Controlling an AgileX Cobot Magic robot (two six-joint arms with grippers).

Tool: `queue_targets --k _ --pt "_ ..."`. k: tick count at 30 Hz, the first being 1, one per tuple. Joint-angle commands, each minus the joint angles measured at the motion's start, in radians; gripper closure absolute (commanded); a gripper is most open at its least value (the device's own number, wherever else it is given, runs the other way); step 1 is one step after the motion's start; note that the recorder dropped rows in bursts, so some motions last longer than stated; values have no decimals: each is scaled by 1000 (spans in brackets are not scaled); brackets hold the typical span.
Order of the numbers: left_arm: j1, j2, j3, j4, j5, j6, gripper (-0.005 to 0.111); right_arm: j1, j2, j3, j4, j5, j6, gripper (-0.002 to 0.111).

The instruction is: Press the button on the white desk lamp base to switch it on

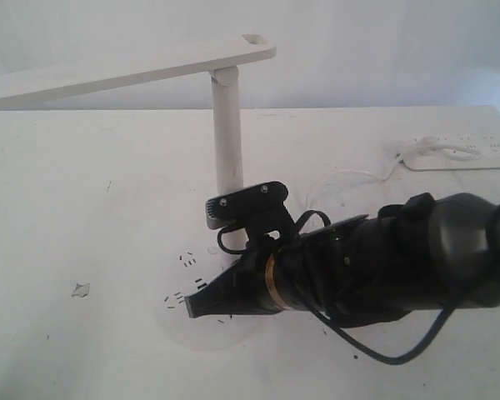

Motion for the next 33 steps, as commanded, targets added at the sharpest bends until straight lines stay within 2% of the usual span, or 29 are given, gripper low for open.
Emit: queue_targets --k 1,16,33 --pt "1 -4 1 -3 7 -1 107 -2 0 31 3 7 5 108" --pt "1 -4 1 -3 7 -1 107 -2 0 34 1 80 2 108" --pt "1 -4 1 -3 7 -1 107 -2 0 34 -26 39 2 108"
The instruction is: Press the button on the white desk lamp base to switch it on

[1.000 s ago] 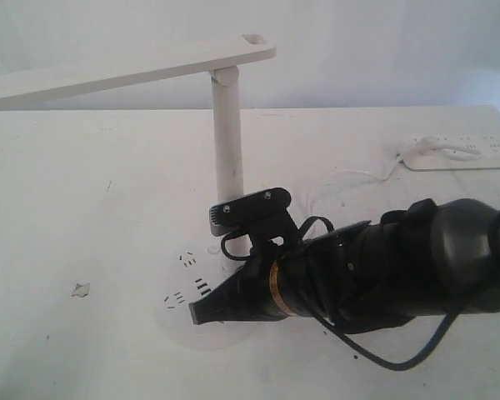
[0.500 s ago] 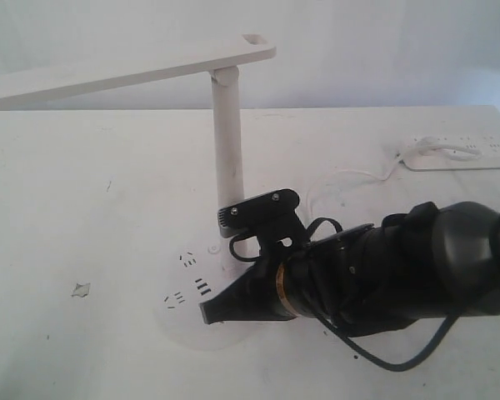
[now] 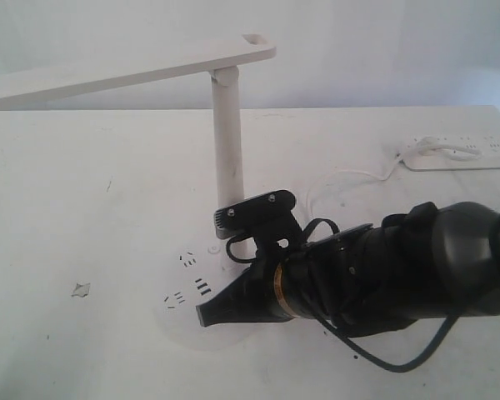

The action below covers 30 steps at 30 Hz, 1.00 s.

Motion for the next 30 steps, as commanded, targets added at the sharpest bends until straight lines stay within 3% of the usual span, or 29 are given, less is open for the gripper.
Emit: queue_targets --k 1,15,30 --pt "1 -4 1 -3 7 -1 107 -2 0 6 -20 5 2 108" --pt "1 -4 1 -3 7 -1 107 -2 119 6 -11 -48 2 108" --pt "1 -4 1 -3 7 -1 107 -2 77 6 8 -17 -48 108"
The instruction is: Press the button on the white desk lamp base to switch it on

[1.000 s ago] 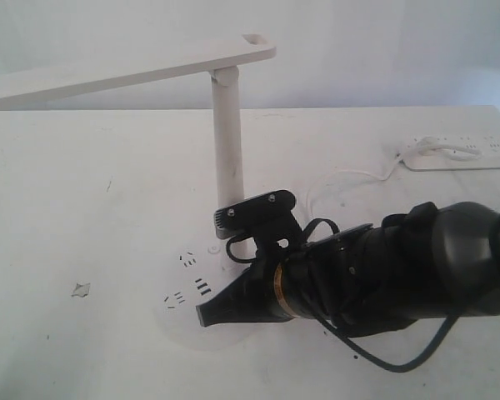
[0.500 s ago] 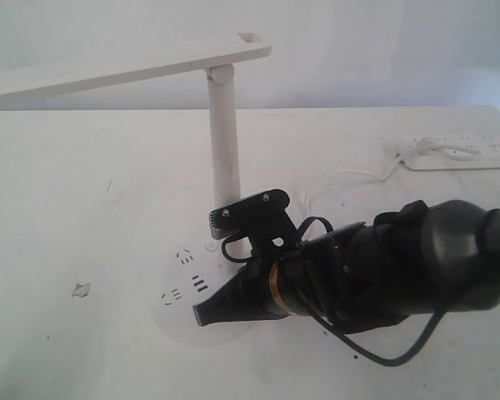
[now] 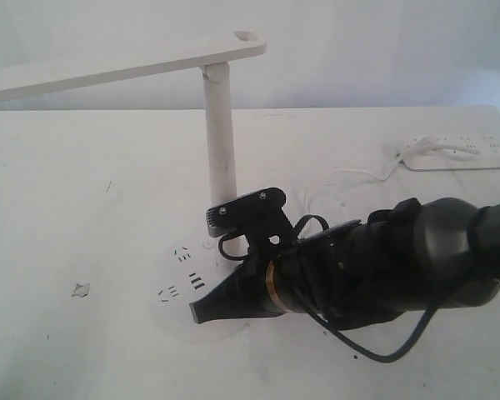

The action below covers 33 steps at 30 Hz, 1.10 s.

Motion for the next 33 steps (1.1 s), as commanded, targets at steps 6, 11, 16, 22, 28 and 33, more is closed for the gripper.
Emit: queue_targets --k 6,11,16,22,28,33 --pt "1 -4 1 -3 7 -1 107 -2 -80 -3 -16 24 -39 108" --pt "1 -4 1 -3 7 -1 107 -2 -97 -8 -23 27 -39 108" --pt "1 -4 1 -3 7 -1 107 -2 -138 -6 -24 31 -39 108" --pt "1 -4 1 -3 7 -1 107 -2 -257 40 -122 33 -29 108" --pt "1 -4 1 -3 7 -1 107 -2 -438 153 -228 155 38 108" --pt "1 -4 1 -3 7 -1 107 0 -633 327 -467 344 451 108"
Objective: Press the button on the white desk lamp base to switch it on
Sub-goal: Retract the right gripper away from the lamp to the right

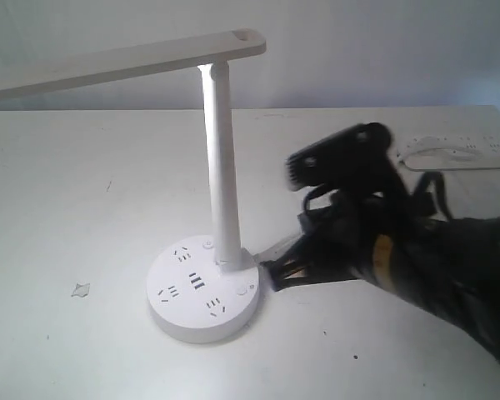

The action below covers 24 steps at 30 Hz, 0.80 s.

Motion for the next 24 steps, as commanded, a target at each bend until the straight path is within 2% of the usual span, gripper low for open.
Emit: queue_targets --k 1,6,14,19,22,24 --pt "1 -4 1 -3 7 -1 107 11 -187 162 -152 214 352 108" --pt "1 -4 1 -3 7 -1 107 103 -434 328 -152 434 349 108" --pt "1 -4 1 -3 7 -1 107 213 -897 482 -152 564 332 108" --pt "1 -4 1 -3 7 -1 107 221 -1178 518 -152 529 260 108" --pt "1 -4 1 -3 7 -1 107 221 -1309 526 -152 427 204 108" --pt "1 -4 1 -3 7 -1 107 224 -1309 531 -152 330 179 108"
